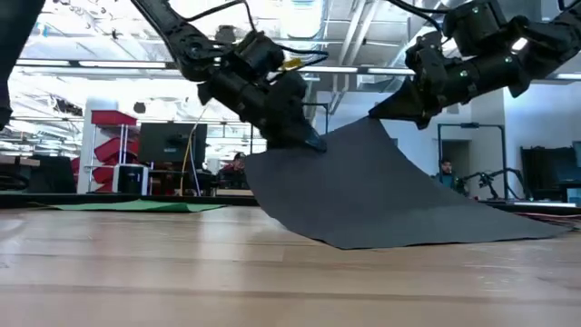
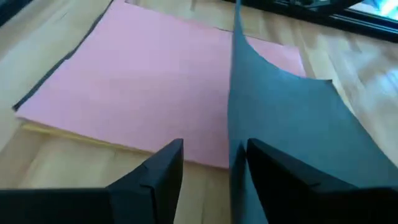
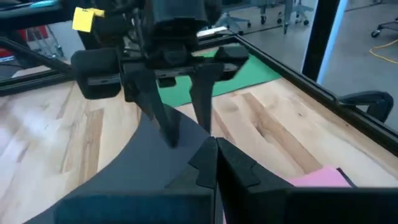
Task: Organize paper
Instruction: Move the black paper to the bottom left of the table
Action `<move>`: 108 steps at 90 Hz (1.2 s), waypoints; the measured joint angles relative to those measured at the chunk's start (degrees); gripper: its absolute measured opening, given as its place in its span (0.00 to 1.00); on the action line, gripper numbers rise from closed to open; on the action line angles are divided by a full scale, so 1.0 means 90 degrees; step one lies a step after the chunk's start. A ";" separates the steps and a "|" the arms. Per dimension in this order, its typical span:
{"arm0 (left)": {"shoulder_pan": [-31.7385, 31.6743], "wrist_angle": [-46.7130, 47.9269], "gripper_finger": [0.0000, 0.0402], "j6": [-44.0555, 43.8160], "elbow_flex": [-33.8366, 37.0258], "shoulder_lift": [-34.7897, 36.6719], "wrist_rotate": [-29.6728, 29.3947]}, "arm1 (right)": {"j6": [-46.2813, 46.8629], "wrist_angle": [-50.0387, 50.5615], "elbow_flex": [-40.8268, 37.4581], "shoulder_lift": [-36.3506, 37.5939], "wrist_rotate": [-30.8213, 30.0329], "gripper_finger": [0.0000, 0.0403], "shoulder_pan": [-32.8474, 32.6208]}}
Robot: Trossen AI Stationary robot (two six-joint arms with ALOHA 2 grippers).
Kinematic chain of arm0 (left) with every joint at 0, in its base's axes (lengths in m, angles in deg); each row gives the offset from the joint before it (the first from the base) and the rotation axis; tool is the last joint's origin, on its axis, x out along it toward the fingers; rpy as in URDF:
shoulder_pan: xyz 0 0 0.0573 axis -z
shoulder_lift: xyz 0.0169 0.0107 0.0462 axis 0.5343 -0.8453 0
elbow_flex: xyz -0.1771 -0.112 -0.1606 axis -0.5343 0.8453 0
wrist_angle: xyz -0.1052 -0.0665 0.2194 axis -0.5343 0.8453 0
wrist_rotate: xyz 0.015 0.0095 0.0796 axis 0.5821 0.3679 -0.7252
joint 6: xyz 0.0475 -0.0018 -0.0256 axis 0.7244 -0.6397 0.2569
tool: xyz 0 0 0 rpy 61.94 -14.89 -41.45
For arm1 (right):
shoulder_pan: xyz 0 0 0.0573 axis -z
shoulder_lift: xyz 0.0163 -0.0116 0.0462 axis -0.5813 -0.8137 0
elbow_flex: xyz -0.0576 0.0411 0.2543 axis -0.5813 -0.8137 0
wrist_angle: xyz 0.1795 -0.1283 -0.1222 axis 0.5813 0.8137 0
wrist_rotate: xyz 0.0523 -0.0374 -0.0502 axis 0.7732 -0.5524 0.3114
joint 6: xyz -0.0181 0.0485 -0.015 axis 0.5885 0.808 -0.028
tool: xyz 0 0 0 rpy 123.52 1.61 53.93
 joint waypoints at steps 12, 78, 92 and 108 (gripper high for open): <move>0.0019 0.0765 0.40 0.0258 -0.0423 -0.0173 0.0221 | -0.0005 0.0028 0.0000 0.0000 0.0000 0.00 0.0002; 0.0868 0.3308 0.00 0.3494 -0.0936 -0.0186 -0.0520 | 0.0014 -0.0060 0.0000 0.0000 -0.0046 0.11 0.0002; 0.1116 0.3695 0.00 0.3553 -0.0936 -0.0186 -0.0518 | 0.0011 -0.0041 -0.0002 0.0000 -0.0046 0.14 0.0002; 0.1553 0.4285 0.00 0.3150 -0.0936 -0.0186 -0.0513 | 0.0007 0.0013 -0.0005 0.0000 -0.0046 0.14 0.0064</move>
